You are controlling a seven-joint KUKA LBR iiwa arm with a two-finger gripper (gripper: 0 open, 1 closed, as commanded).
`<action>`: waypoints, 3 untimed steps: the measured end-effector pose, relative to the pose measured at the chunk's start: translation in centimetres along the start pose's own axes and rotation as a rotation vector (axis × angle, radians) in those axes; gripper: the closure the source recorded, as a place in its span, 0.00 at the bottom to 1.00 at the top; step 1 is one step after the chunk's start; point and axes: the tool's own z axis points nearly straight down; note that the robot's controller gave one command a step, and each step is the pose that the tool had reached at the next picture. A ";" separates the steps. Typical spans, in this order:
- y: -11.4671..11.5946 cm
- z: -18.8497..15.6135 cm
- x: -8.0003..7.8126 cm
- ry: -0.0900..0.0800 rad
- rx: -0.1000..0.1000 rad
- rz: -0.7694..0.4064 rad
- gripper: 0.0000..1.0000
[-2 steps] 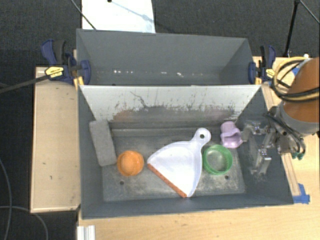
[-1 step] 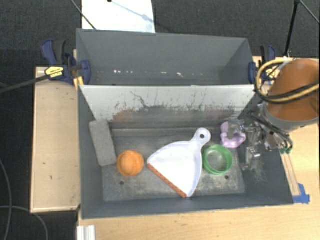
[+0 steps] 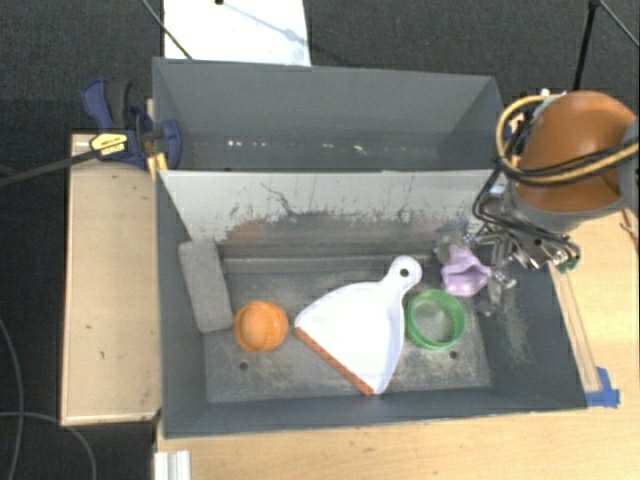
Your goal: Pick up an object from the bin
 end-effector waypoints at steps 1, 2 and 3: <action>-0.8 0.7 -0.6 -0.001 0.001 -0.160 0.00; 2.5 5.5 4.1 -0.001 0.001 -0.626 0.00; 5.5 7.9 4.1 0.001 -0.002 -0.821 1.00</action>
Offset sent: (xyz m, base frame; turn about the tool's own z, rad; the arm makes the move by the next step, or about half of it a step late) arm -0.0760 0.0039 -0.0788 -0.7190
